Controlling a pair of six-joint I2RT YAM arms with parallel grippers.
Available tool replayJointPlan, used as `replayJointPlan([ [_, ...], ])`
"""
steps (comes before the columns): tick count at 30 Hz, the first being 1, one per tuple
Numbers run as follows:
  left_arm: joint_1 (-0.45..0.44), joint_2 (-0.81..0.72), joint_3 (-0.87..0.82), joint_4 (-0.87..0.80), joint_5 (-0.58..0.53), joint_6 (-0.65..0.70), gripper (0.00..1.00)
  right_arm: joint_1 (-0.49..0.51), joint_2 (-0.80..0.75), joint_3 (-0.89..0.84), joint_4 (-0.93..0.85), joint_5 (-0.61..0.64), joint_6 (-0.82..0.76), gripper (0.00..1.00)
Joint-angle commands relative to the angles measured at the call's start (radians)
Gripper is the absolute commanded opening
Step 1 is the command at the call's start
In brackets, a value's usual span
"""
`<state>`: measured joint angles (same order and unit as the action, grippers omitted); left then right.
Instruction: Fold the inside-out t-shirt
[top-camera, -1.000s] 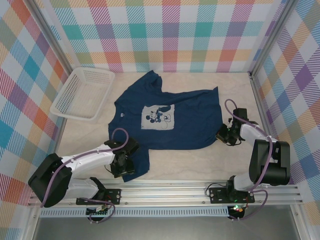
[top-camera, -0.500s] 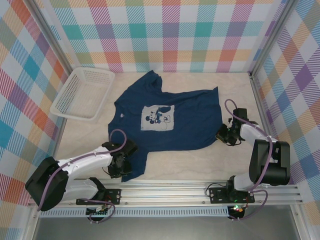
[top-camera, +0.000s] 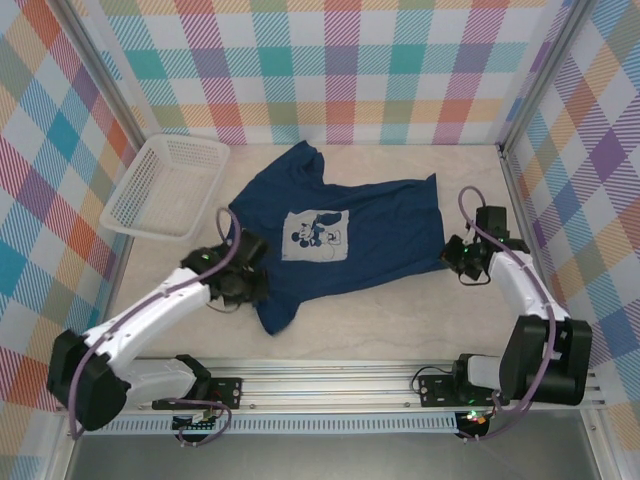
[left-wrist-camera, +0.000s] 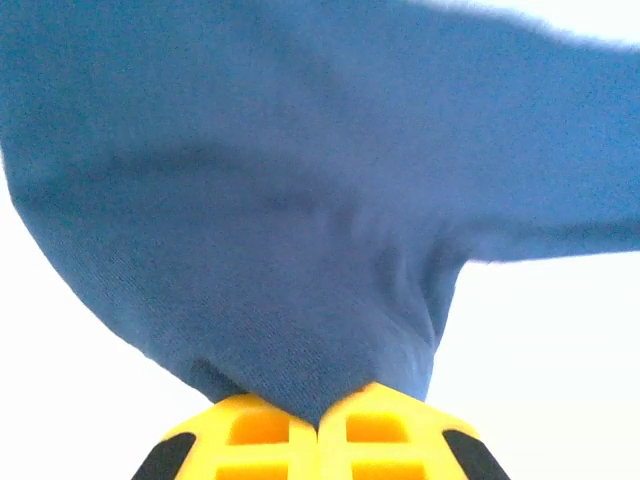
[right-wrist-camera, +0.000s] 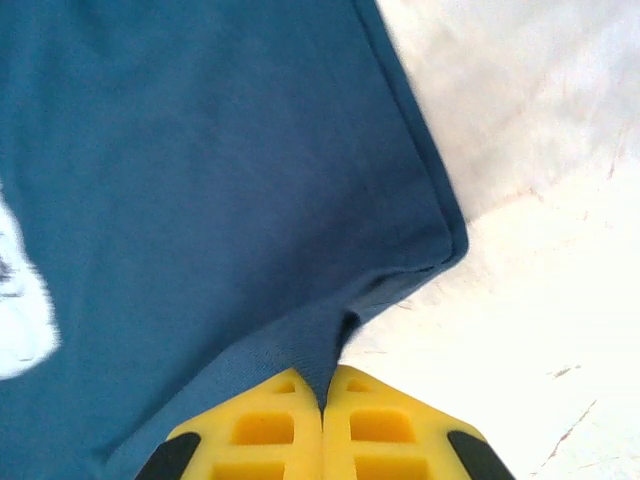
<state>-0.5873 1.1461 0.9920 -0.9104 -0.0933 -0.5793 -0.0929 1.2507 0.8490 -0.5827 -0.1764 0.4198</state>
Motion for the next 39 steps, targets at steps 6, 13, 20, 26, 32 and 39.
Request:
replayJointPlan([
  [6,0.2,-0.062,0.501,0.017,-0.122,0.269,0.0,0.0,-0.104,0.388,-0.114,-0.002,-0.069,0.0],
  [13,0.222,-0.071,0.9,-0.028,-0.175,0.363,0.0,0.001,-0.203,0.708,-0.271,0.019,-0.093,0.0],
  [20,0.222,-0.069,1.295,-0.161,-0.235,0.486,0.0,0.001,-0.317,0.988,-0.445,0.056,-0.12,0.0],
  [26,0.221,0.028,1.448,-0.139,-0.327,0.587,0.0,0.001,-0.309,1.125,-0.494,0.11,-0.139,0.0],
  [32,0.223,0.254,1.522,-0.099,-0.379,0.652,0.0,0.001,-0.225,1.08,-0.394,0.155,-0.146,0.0],
  [39,0.383,0.647,1.441,0.007,-0.187,0.563,0.0,0.007,0.064,0.793,-0.003,0.184,-0.119,0.01],
])
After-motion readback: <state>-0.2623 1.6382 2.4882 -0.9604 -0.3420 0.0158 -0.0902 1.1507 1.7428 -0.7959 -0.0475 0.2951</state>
